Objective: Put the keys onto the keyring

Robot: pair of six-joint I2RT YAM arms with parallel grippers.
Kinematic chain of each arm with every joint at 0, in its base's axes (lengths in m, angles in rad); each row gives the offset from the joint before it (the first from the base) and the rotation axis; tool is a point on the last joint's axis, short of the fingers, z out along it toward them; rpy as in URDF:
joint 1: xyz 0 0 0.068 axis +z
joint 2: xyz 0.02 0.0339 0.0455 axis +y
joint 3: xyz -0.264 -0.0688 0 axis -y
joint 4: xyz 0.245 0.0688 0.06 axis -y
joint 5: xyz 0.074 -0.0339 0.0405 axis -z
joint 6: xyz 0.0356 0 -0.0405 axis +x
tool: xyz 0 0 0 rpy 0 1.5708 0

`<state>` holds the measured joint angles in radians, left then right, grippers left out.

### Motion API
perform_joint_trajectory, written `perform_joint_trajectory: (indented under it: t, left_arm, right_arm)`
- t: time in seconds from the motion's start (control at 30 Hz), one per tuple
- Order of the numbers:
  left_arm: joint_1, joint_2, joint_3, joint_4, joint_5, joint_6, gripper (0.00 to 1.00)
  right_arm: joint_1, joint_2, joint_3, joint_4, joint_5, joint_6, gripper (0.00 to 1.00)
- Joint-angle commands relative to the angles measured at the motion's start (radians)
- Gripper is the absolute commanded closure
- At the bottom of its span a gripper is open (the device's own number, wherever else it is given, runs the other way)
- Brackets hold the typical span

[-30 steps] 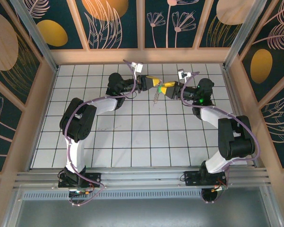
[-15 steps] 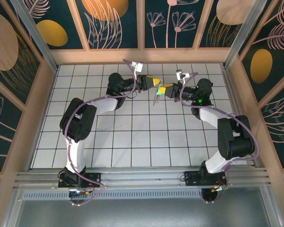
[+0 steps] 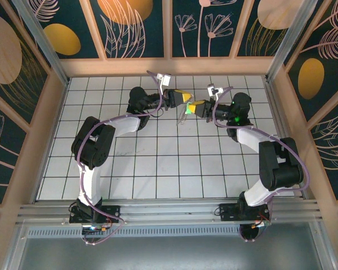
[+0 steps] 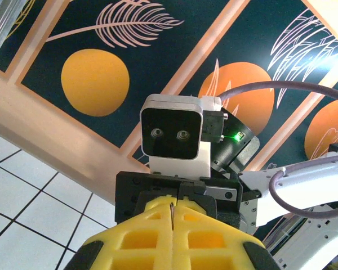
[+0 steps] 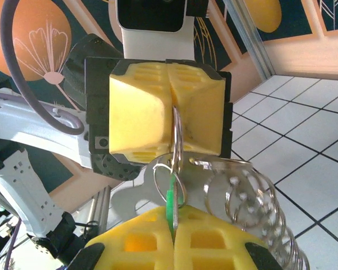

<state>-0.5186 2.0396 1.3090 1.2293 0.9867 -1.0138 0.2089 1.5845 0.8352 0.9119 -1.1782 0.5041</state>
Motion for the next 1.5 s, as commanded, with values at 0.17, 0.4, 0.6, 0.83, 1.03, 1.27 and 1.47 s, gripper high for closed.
perform_joint_trajectory:
  t: [0.17, 0.4, 0.6, 0.83, 1.03, 1.27, 1.47]
  left_arm:
    - [-0.006, -0.042, -0.025, 0.12, -0.036, -0.02, 1.0]
    - [-0.006, -0.061, -0.052, 0.144, -0.062, -0.022, 1.0]
    - [-0.006, -0.077, -0.068, 0.155, -0.08, -0.017, 1.0]
    - [-0.006, -0.088, -0.083, 0.173, -0.088, -0.021, 1.0]
    - [-0.006, -0.08, -0.091, 0.213, -0.103, -0.043, 1.0]
    - [-0.006, -0.061, -0.101, 0.303, -0.133, -0.103, 1.0]
    - [-0.006, -0.058, -0.116, 0.324, -0.149, -0.112, 1.0]
  right_arm:
    - [0.05, 0.031, 0.052, -0.005, 0.023, 0.001, 1.0]
    - [0.039, 0.026, -0.001, 0.041, 0.113, 0.048, 1.0]
    - [0.033, 0.026, -0.079, 0.117, 0.166, 0.098, 1.0]
    - [0.032, 0.04, -0.111, 0.185, 0.184, 0.148, 1.0]
    - [0.055, 0.07, -0.078, 0.195, 0.181, 0.167, 1.0]
    - [0.101, 0.121, -0.021, 0.192, 0.178, 0.175, 1.0]
    - [0.118, 0.15, 0.008, 0.207, 0.181, 0.192, 1.0]
